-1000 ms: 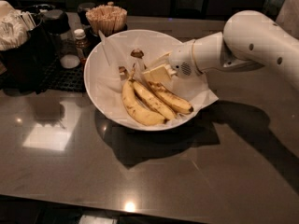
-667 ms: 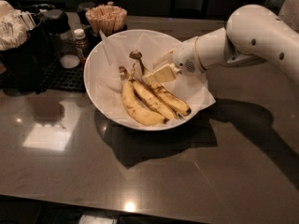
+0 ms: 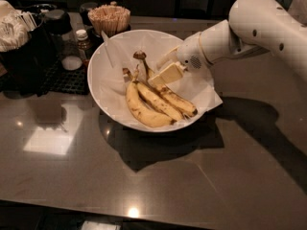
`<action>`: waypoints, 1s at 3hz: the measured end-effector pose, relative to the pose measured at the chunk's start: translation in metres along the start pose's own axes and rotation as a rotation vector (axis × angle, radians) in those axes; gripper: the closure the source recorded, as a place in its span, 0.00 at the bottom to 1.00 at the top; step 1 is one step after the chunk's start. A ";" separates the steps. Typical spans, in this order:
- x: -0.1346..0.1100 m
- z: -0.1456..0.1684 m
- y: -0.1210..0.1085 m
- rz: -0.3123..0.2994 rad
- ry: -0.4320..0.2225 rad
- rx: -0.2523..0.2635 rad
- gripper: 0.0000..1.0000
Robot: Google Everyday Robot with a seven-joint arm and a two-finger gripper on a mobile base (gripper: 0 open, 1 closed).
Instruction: Pick banana from white bowl
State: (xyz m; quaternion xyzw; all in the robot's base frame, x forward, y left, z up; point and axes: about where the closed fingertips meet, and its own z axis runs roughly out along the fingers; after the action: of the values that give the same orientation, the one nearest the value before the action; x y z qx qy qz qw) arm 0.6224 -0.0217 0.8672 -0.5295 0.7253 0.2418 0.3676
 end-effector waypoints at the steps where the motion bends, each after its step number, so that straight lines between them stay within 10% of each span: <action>1: 0.000 0.000 0.000 0.000 0.000 0.000 0.42; 3: 0.005 0.012 0.028 -0.087 0.128 0.018 0.41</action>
Offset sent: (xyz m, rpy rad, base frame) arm -0.0217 0.0081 -0.0127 -0.1312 -0.0397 0.0665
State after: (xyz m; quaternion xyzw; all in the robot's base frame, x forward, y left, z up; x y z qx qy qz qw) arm 0.5985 -0.0069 0.8554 -0.5716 0.7257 0.1848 0.3354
